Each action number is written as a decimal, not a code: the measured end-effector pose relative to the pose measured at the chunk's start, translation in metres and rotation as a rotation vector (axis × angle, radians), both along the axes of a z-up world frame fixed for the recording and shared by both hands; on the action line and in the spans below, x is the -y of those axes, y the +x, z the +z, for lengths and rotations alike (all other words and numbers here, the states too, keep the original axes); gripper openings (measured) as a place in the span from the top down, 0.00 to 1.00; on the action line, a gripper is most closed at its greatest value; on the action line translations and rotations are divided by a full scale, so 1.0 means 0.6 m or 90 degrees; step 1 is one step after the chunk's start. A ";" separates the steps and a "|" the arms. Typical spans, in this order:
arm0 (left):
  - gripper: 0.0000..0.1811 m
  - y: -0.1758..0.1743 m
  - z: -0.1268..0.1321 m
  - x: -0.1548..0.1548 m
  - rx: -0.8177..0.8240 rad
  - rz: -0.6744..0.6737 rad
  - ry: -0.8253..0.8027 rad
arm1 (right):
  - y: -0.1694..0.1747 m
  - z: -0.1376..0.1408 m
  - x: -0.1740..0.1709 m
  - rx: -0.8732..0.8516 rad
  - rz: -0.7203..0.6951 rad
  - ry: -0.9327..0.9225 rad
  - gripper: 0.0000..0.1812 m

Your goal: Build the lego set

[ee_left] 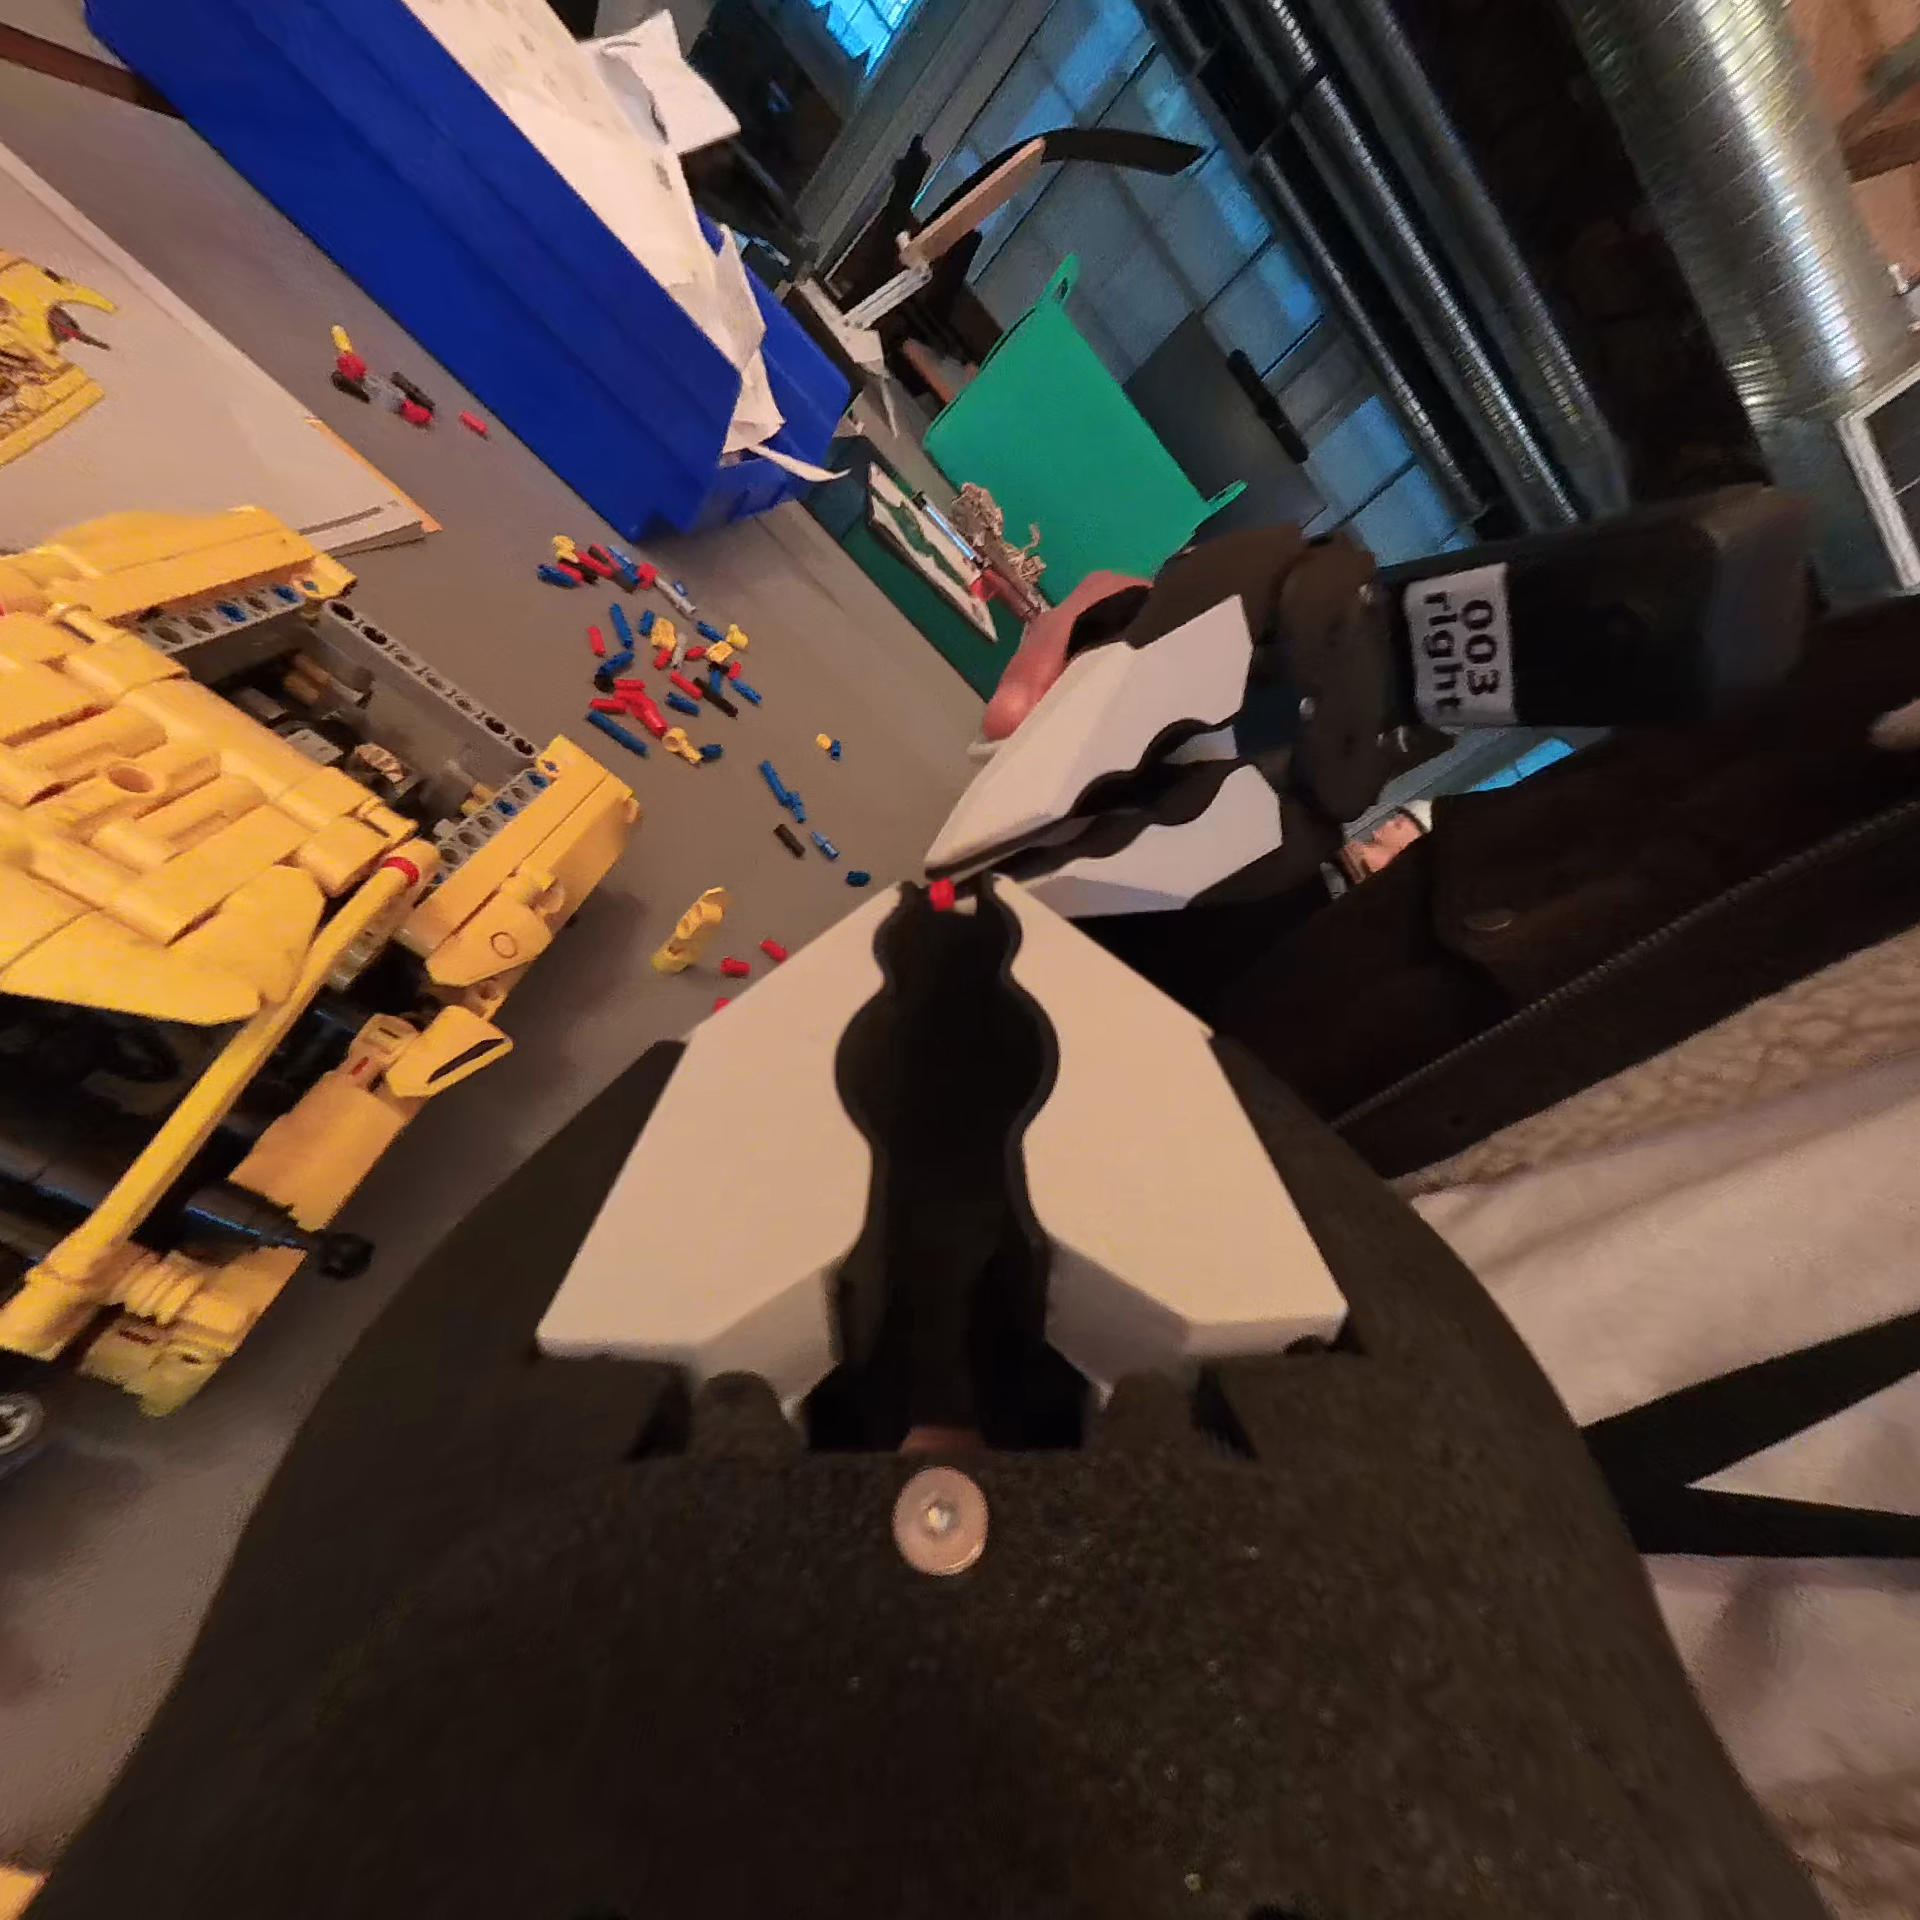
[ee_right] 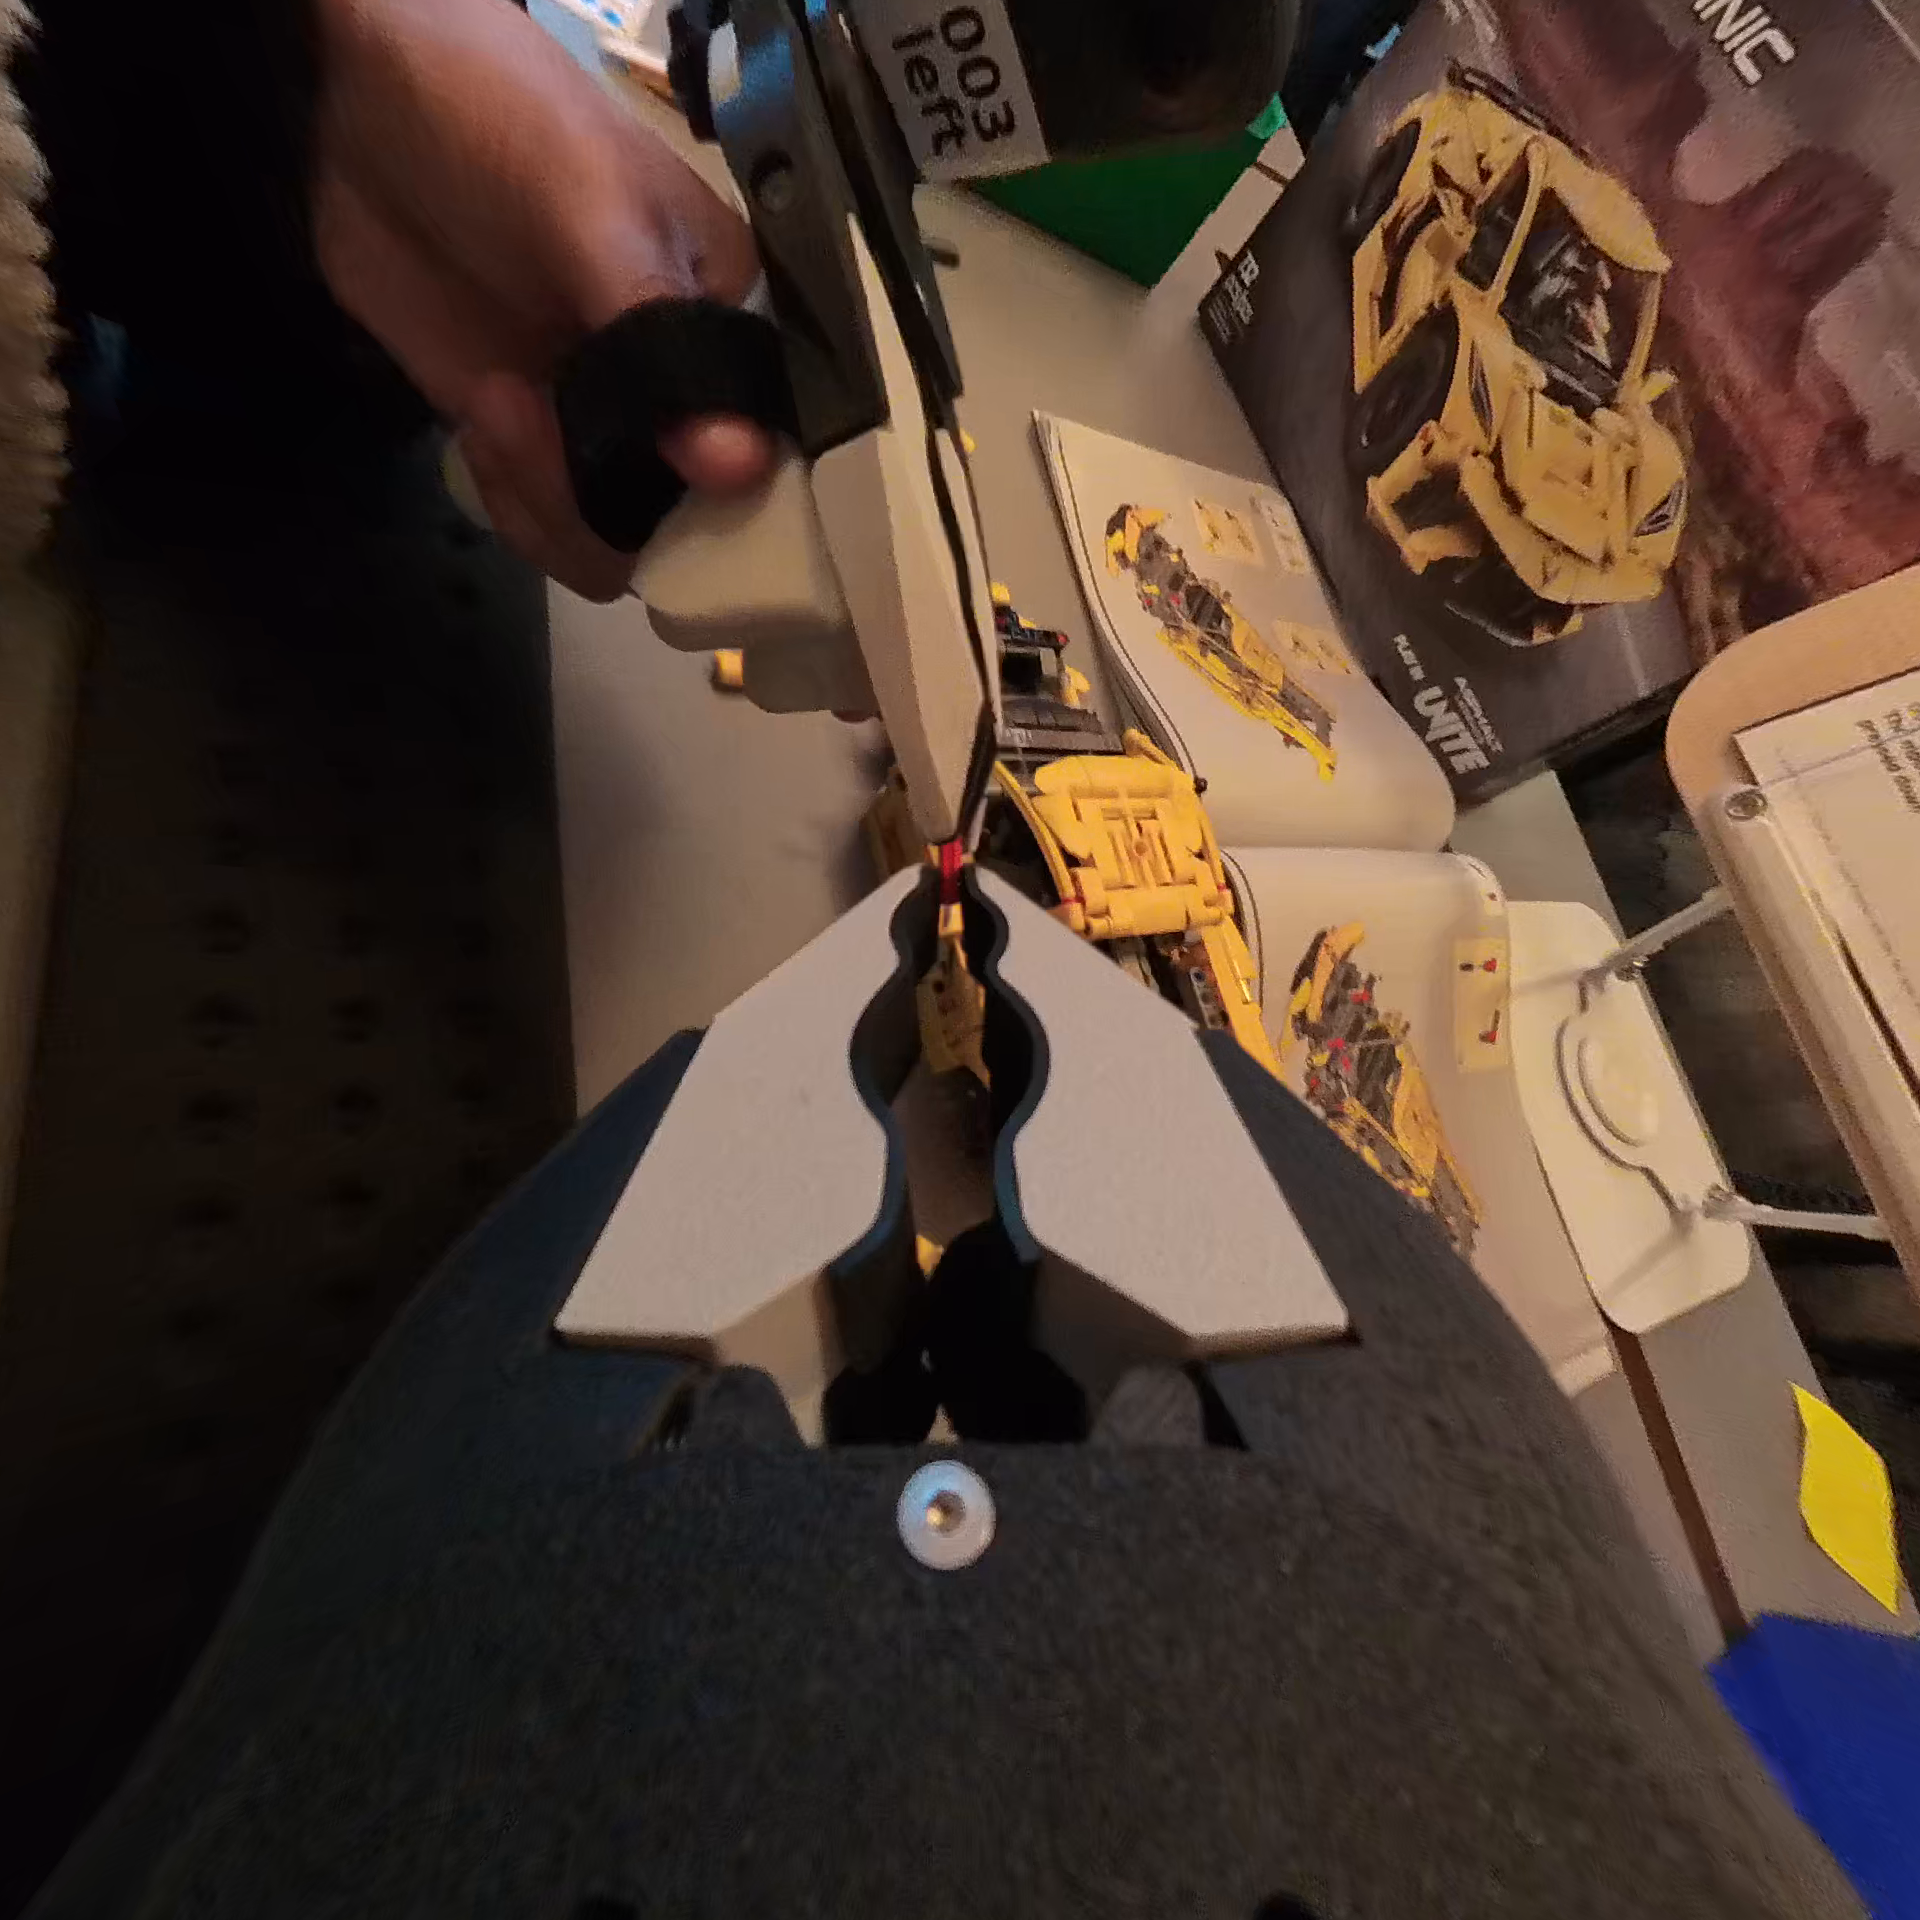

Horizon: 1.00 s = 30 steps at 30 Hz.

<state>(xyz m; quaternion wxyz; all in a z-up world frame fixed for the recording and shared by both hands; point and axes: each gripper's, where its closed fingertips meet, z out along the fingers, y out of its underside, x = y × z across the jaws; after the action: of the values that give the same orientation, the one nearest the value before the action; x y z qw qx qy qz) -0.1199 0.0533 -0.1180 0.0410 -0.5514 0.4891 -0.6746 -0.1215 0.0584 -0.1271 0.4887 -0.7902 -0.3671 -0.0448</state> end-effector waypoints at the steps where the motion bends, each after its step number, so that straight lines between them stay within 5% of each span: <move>1: 0.95 -0.001 0.001 -0.001 0.002 0.001 -0.001 | -0.004 0.000 -0.002 -0.008 0.005 0.004 0.99; 11: 0.97 -0.007 -0.002 -0.004 0.000 -0.002 -0.013 | -0.013 0.001 -0.010 -0.024 0.012 0.012 0.98; 21: 0.98 -0.026 0.029 -0.002 0.059 -0.041 -0.083 | -0.015 0.028 0.013 -0.261 0.017 -0.010 0.89; 25: 0.98 -0.034 0.025 -0.008 0.118 -0.025 0.039 | 0.045 -0.027 0.033 -0.288 -0.068 -0.135 0.88; 30: 0.98 -0.037 -0.043 -0.031 0.122 0.011 0.309 | 0.116 -0.126 0.082 -0.218 -0.209 -0.299 0.87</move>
<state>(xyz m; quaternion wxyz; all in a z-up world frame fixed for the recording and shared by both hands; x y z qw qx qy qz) -0.1419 0.0718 -0.1439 0.2246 -0.4631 0.6257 -0.5861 -0.0518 0.0091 -0.2027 0.3341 -0.9259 -0.1480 0.0965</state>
